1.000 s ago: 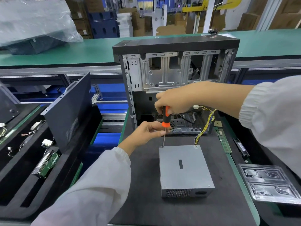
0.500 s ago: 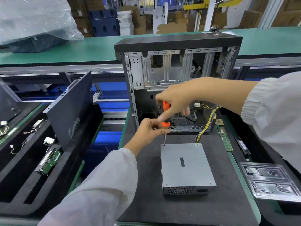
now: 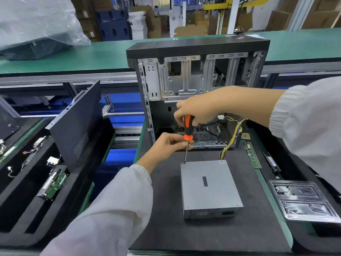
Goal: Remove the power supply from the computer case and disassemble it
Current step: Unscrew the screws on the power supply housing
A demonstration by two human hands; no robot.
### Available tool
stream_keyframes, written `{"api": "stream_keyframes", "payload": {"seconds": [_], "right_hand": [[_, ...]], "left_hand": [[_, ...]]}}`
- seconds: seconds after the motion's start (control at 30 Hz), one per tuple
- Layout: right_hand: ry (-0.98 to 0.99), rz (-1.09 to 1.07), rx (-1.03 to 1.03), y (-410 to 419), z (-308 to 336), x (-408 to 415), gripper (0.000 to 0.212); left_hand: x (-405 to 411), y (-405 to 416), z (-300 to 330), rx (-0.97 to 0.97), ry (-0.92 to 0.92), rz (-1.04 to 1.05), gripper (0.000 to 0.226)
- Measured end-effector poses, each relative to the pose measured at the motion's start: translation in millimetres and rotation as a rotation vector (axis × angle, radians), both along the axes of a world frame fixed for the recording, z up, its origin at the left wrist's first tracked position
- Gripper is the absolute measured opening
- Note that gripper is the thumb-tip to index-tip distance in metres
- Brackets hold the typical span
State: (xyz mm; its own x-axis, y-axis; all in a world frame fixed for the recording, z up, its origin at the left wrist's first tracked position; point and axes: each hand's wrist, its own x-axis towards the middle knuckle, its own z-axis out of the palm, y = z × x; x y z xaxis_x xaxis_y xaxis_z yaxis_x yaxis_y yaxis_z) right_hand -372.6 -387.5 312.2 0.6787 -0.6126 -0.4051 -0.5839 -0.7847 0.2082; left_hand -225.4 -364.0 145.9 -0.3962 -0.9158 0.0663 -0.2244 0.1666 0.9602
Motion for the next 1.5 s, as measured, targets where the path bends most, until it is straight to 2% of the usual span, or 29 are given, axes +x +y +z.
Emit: {"api": "stream_keyframes", "payload": {"seconds": [0.17, 0.27, 0.3, 0.37, 0.4, 0.47, 0.5, 0.6, 0.67, 0.77, 0.87, 0.93, 0.97, 1.07, 1.13, 1.23, 1.4, 1.5], "right_hand": [[-0.109, 0.040, 0.078, -3, 0, 3, 0.049], [-0.164, -0.102, 0.150, -2, 5, 5, 0.044], [-0.187, -0.192, 0.159, -3, 4, 5, 0.052], [-0.164, -0.317, 0.087, 0, -2, 8, 0.066], [-0.129, -0.289, -0.018, 0, -6, 10, 0.066], [-0.105, -0.176, -0.166, -1, -13, 11, 0.056], [-0.109, -0.137, -0.153, -2, -14, 11, 0.048], [-0.141, -0.117, 0.064, -5, -6, 9, 0.024], [-0.128, -0.122, 0.171, -5, -3, 9, 0.019], [-0.103, -0.106, 0.167, -6, 0, 8, 0.028], [-0.154, -0.300, 0.267, -6, 6, 2, 0.037], [-0.100, -0.370, 0.174, -5, 4, 2, 0.059], [-0.063, -0.339, 0.083, -6, 0, 3, 0.063], [-0.014, -0.182, -0.049, -9, -9, 7, 0.050], [0.015, -0.145, 0.012, -11, -5, 6, 0.035], [0.017, -0.084, 0.081, -12, -3, 6, 0.025], [-0.127, -0.019, 0.070, -11, -3, -1, 0.037], [-0.197, -0.258, 0.178, -11, -4, -6, 0.058]], "left_hand": [[1, 3, -5, -0.018, 0.069, 0.099, 0.014], [0, 3, -8, -0.096, 0.024, 0.165, 0.008], [-2, 3, -9, -0.117, 0.014, 0.185, 0.013], [-5, 2, -9, -0.134, -0.003, 0.197, 0.021], [-6, 2, -9, -0.139, -0.018, 0.188, 0.022], [-4, 2, -8, -0.121, -0.055, 0.156, 0.023], [-2, 2, -6, -0.098, -0.058, 0.128, 0.023], [5, 4, -3, -0.026, -0.009, 0.033, 0.023], [2, 6, -1, -0.038, 0.015, 0.027, 0.020], [-7, 7, -3, -0.039, 0.063, 0.106, 0.014], [-11, 5, -6, -0.068, 0.041, 0.181, 0.015], [-13, 5, -7, -0.083, 0.011, 0.195, 0.022], [-14, 4, -7, -0.083, 0.006, 0.188, 0.024], [-14, 3, -6, -0.069, -0.006, 0.144, 0.020], [-9, 4, -2, -0.028, 0.004, 0.079, 0.014], [-4, 3, 1, -0.014, 0.029, 0.025, 0.024], [-6, 7, -3, -0.060, 0.036, 0.132, 0.012], [-9, 7, -8, -0.090, 0.010, 0.189, 0.001]]}}
